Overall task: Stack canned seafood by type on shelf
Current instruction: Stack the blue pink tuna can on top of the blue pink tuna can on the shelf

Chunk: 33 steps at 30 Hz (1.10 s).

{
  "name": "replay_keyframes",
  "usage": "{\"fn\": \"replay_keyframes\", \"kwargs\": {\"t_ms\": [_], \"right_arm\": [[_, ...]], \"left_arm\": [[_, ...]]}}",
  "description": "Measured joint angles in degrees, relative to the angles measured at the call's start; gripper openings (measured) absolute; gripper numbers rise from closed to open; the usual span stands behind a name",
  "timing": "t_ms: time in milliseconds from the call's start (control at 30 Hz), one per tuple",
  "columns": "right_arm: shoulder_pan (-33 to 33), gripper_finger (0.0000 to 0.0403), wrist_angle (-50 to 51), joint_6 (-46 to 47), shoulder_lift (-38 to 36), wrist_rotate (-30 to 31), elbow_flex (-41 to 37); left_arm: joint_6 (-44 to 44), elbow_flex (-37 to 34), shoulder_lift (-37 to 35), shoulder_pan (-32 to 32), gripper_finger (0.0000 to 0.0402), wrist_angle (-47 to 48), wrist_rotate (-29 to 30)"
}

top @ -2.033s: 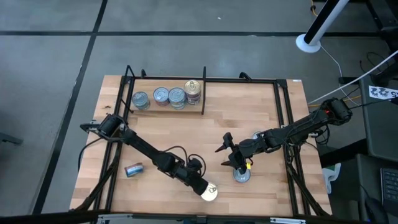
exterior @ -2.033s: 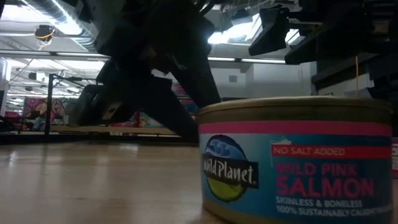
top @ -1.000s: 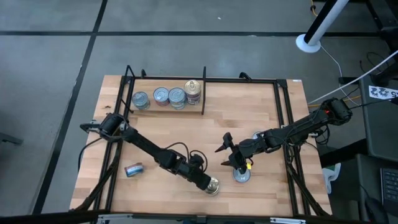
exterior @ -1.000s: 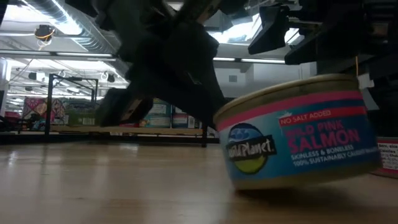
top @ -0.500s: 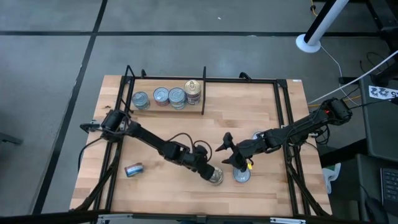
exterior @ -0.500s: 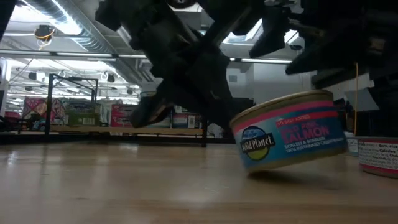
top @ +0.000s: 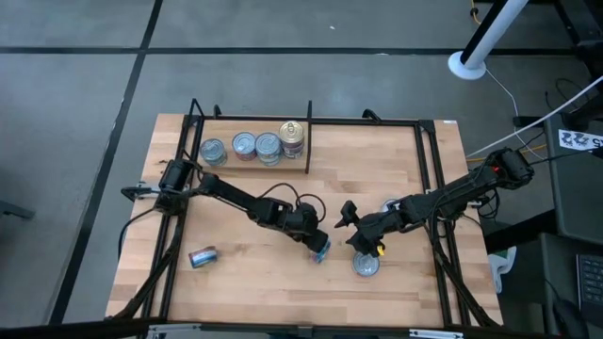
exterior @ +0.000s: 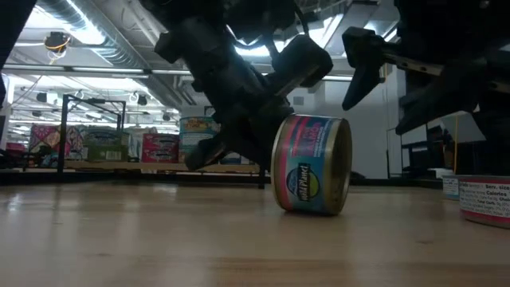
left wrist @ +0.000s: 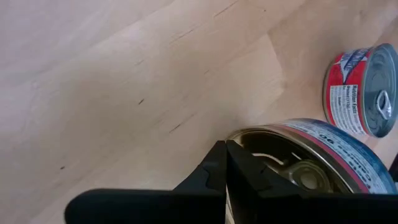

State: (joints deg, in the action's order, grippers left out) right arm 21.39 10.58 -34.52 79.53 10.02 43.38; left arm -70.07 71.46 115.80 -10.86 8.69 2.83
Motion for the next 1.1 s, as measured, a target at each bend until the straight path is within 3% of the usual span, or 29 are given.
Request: {"fn": "replay_keyframes", "kwargs": {"t_ms": [300, 500, 633, 833, 1100], "right_arm": [[0.0, 0.0308, -1.6, 0.1, 0.0, -0.8, 0.0], [0.0, 0.0308, -5.4, -0.1, 0.2, -5.5, 0.0], [0.0, 0.0308, -5.9, -0.2, 0.2, -5.6, 0.0], [0.0, 0.0308, -5.6, -0.2, 0.3, -5.6, 0.0], [0.0, 0.0308, -5.7, -0.2, 0.3, -4.3, 0.0]], "left_arm": [[2.5, 0.0, -0.1, 1.1, 0.0001, -0.1, -0.4], [2.7, 0.1, -0.1, 2.6, 0.0, -0.3, -0.2], [5.3, 0.1, -1.5, 4.4, 0.0, 2.3, 0.1], [9.9, 0.1, -10.4, 6.1, 0.0, 11.0, 2.1], [9.9, 0.2, -20.8, 0.4, 0.0002, 9.1, 0.9]]}}
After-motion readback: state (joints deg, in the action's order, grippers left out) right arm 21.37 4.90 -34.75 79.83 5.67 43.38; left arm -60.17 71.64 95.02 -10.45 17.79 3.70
